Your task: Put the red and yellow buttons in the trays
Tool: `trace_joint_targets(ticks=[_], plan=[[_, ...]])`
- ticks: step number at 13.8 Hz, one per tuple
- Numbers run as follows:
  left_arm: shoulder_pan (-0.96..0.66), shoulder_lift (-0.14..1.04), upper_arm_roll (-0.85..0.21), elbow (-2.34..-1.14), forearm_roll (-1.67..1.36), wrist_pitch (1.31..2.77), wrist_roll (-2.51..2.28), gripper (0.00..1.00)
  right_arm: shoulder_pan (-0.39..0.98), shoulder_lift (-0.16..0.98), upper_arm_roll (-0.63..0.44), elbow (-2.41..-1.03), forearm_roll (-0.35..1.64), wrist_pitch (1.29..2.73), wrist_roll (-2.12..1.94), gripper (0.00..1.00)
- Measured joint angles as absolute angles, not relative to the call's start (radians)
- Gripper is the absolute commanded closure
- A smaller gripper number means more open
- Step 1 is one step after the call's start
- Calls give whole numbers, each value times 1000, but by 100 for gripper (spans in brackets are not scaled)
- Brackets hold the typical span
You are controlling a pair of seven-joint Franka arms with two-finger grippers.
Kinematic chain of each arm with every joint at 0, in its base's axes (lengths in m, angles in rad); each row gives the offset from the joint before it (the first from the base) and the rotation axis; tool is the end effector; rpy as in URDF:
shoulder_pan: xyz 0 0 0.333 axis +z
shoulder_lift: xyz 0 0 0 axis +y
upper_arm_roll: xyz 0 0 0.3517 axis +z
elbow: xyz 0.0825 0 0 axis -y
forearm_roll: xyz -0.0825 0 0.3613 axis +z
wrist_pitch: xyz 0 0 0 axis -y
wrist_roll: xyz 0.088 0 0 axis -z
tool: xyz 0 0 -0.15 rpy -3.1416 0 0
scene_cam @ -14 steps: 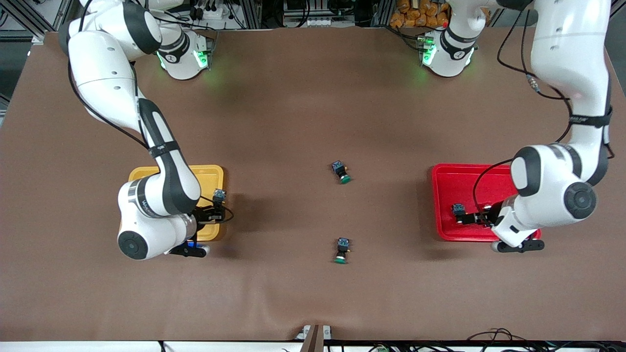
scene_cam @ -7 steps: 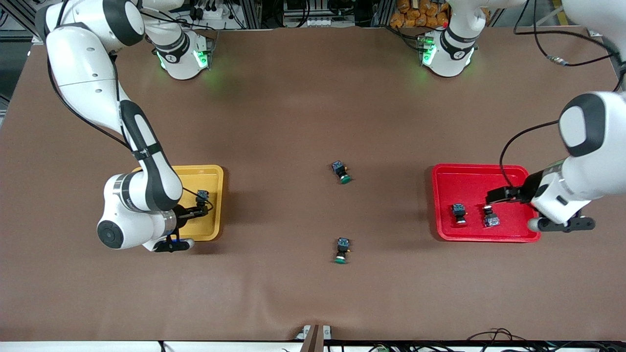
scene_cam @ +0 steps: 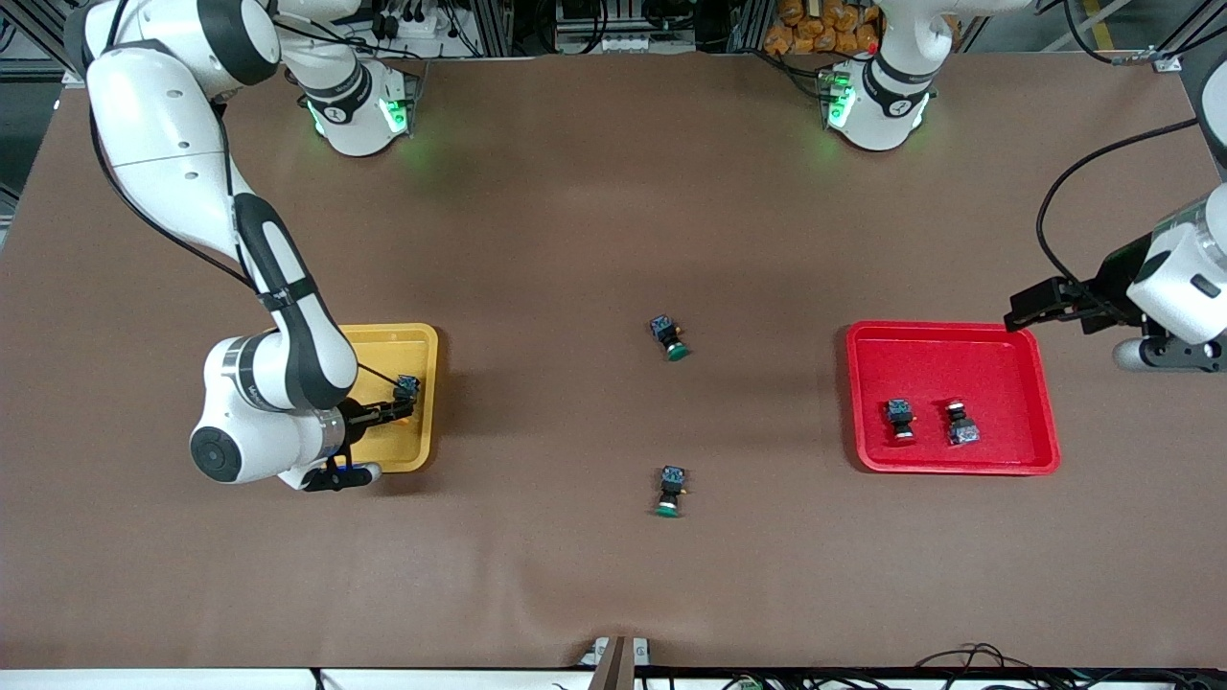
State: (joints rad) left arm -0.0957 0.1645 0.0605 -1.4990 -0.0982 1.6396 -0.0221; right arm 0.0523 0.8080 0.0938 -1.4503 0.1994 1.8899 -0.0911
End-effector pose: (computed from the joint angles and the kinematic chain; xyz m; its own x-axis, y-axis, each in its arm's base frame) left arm 0.5898 -0.0376 0.5638 0.9996 -0.0070 -0.0258 -0.0047 -0.9962 0.0872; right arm 0.6642 0.1113 0.1843 0.9249 0.1600 -0.3448 0.0731 -0.9650 -0.2518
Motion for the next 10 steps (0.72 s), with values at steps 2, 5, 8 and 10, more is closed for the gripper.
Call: trace_joint_targets(ticks=[2, 5, 8, 10], plan=[[-98, 166, 50, -1496, -98, 1636, -22, 0, 52, 807, 94, -1451, 199, 1891, -92, 0], [-99, 167, 47, -1495, -97, 1616, -43, 0, 52, 795, 94, -1450, 199, 1887, -92, 0], [-99, 167, 33, -1493, -95, 1571, -43, 0, 52, 762, 95, -1427, 199, 1839, -91, 0], [-102, 167, 2, -1491, -79, 1566, -44, 0, 51, 747, 95, -1370, 199, 1776, -91, 0]])
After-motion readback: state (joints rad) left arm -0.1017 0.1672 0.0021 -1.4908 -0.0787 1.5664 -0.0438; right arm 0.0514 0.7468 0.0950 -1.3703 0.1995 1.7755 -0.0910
